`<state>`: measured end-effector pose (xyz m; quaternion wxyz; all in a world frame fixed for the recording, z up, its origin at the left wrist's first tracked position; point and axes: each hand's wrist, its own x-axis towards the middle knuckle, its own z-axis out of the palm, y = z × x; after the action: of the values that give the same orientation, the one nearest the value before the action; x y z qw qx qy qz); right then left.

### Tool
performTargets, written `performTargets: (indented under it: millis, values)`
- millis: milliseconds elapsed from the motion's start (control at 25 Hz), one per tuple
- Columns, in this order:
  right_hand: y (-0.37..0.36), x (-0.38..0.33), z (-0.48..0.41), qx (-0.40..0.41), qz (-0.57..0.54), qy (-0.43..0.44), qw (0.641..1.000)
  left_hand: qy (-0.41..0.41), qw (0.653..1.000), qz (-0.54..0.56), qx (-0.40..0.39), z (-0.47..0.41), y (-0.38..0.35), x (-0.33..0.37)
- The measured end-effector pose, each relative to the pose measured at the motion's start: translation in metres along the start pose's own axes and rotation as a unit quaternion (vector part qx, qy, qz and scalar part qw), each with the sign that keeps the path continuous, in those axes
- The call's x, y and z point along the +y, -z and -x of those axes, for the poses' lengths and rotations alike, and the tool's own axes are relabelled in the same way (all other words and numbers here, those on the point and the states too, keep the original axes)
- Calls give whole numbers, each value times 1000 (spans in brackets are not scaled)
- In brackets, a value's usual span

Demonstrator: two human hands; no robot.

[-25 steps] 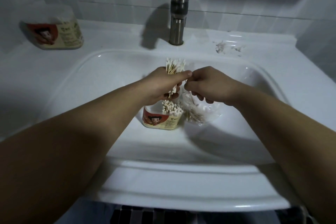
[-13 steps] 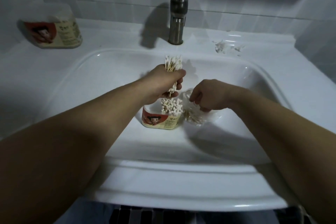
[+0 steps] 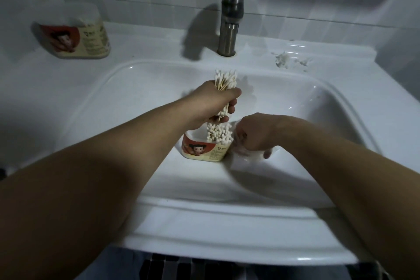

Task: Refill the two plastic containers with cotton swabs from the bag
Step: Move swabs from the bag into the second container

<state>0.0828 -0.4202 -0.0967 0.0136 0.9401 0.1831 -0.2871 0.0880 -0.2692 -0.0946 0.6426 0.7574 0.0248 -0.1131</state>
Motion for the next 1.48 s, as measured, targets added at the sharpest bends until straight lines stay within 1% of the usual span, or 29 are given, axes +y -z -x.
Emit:
performTargets:
  millis: [120,200,440,680,840,920,1040,1200,1280,1480]
  values:
    - [-2,1,-2,-12,32,9,999,-4,1000,-8,-1,0,0,0]
    - [-7,2,-8,7,36,17,999,-6,1000,-15,-3,1,-1,0]
    - [-16,-1,-10,44,-12,25,999,-15,1000,-11,-9,3,-1,-1]
    - [-20,-7,-12,90,49,31,994,-19,1000,-14,-12,3,-1,-2]
    - [-15,-1,-8,37,87,25,995,-19,1000,-18,-13,1,-1,-2]
    - [-9,1,-6,32,81,21,996,-22,999,-22,-16,0,1,-2]
    - [-5,5,-6,32,33,9,999,-25,999,-30,-23,0,0,-2]
    - [-2,8,-6,-27,-78,9,997,-27,999,-34,-21,-1,1,-3]
    - [1,9,-2,-41,-103,17,994,-26,999,-35,-22,-1,1,-3]
    - [-1,8,1,5,-8,-1,1000,-28,998,-58,-27,0,0,-3]
